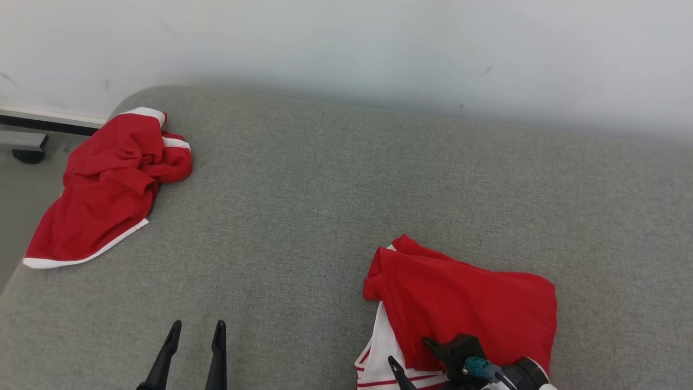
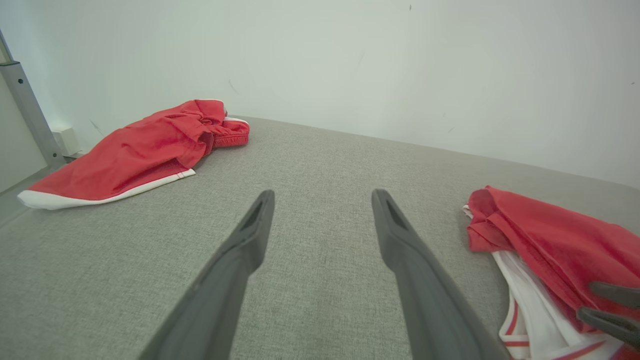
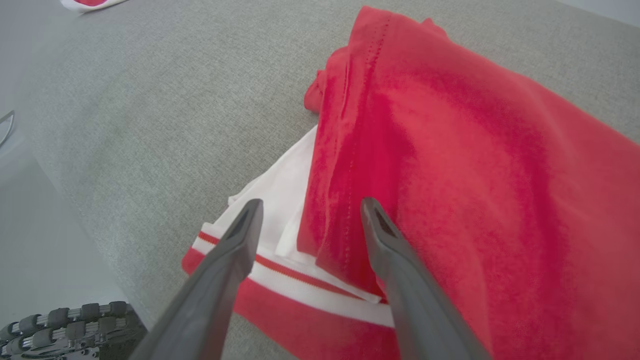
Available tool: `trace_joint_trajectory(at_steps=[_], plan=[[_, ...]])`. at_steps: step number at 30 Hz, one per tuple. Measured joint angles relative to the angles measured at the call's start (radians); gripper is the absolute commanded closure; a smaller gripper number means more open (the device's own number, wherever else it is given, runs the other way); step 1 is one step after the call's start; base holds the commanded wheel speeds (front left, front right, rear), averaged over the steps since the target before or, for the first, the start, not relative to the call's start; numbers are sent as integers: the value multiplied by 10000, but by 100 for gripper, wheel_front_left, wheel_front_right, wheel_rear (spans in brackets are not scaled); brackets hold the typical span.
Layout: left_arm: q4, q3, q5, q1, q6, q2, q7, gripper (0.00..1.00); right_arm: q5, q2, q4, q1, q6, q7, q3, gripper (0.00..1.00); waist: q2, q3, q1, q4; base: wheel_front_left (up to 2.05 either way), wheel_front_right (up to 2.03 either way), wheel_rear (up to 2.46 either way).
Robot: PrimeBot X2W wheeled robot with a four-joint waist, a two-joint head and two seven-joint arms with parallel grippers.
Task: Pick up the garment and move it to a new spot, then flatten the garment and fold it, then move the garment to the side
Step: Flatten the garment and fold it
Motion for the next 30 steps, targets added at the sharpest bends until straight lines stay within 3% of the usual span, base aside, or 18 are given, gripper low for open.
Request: trace_joint_trajectory(at_steps=[4, 5, 9, 10, 23, 24, 25, 30], plan=[[40, -81, 0, -17, 0, -2, 0, 0, -140, 0, 265, -199, 0, 2, -75, 1, 0, 38, 1, 71, 0, 0, 0], [54, -92, 0, -19, 0, -4, 0, 0, -150, 0, 305, -202, 0, 15, -81, 38, 0, 38, 0, 91, 0, 0, 0], [90, -94, -6, -17, 0, -2, 0, 0, -259, 0, 412, -199, 0, 148, -77, 98, 0, 16, 1, 145, 0, 0, 0], [92, -86, -8, -15, 0, 0, 0, 0, -278, 0, 428, -183, 0, 176, -73, 100, 0, 9, 0, 149, 0, 0, 0], [86, -61, -12, -3, 0, -6, 0, 0, -159, 2, 414, -310, 0, 117, 259, 100, 0, -52, 0, 37, 0, 0, 0], [88, -58, -12, -3, 0, -8, 0, 0, -171, 2, 385, -311, 0, 117, 232, 93, 0, -50, 0, 34, 0, 0, 0], [90, -56, -10, -3, 0, -8, 0, 0, -244, 2, 378, -310, 0, 130, 207, 0, 0, -45, 0, 31, 0, 0, 0], [111, -61, -12, -6, 0, -17, 0, 0, -435, 2, 374, -225, 0, 194, 59, 0, 0, -13, 0, 25, 0, 0, 0]])
